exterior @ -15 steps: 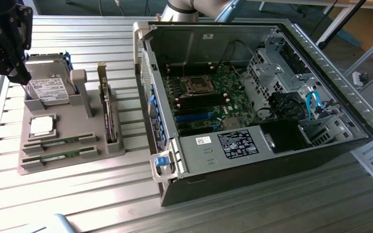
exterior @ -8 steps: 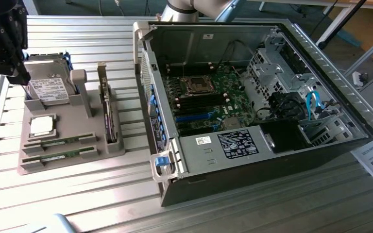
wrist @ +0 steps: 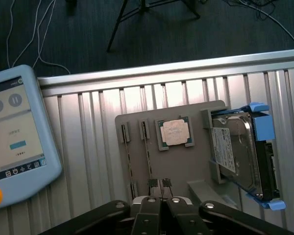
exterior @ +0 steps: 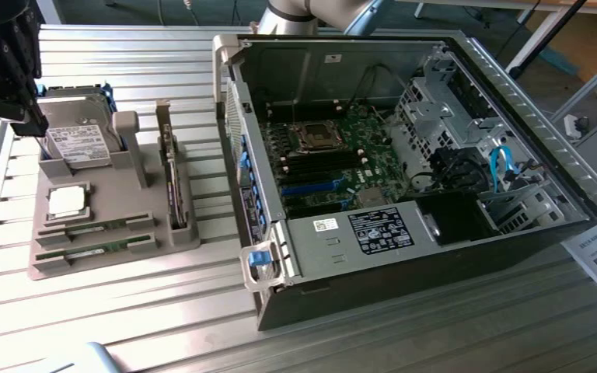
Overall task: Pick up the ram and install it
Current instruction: 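Pick up the ram and move it above insertion slot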
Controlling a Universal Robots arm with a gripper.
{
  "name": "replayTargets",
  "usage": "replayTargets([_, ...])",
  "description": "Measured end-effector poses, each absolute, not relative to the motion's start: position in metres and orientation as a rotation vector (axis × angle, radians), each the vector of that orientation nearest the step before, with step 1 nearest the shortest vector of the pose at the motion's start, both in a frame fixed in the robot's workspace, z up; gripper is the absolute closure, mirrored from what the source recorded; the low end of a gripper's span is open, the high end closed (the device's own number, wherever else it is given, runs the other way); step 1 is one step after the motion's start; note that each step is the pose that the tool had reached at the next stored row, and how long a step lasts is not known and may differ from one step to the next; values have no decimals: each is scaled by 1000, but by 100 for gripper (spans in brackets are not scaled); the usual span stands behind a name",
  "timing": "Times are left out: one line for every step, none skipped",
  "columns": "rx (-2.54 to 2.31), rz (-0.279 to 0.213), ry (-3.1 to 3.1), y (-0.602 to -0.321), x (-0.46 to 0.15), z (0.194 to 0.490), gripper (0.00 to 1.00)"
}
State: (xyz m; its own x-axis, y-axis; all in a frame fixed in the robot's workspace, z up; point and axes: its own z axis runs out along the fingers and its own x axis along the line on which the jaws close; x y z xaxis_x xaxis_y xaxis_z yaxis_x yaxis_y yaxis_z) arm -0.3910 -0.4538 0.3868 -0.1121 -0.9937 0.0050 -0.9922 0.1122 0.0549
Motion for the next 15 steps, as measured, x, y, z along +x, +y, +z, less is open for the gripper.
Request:
replayTargets([2066, -58, -2312, -454, -391, 387, 90])
replayTargets([2066, -58, -2312, -454, -391, 387, 90])
replayTargets([2066, -58, -2312, -454, -391, 387, 90])
replayTargets([2066, -58, -2312, -454, -391, 387, 90])
replayTargets([2066, -58, -2312, -455, -391, 387, 90])
replayTargets([2066, -58, -2312, -456, -391, 387, 90])
replayTargets([2066, -58, -2312, -457, -391, 387, 90])
replayTargets([2066, -58, -2312, -459, -391, 387, 90])
replayTargets([2066, -58, -2312, -460, -391, 387, 90])
replayTargets([2066, -58, -2312, -460, -391, 387, 90])
replayTargets([2066, -58, -2312, -460, -391, 387, 90])
replayTargets([2066, -58, -2312, -460, -391, 387, 90])
replayTargets([2066, -58, -2312, -460, -391, 387, 90])
replayTargets([2066, -58, -2312, -460, -391, 387, 90])
replayTargets([2066, -58, -2312, -460, -391, 387, 90])
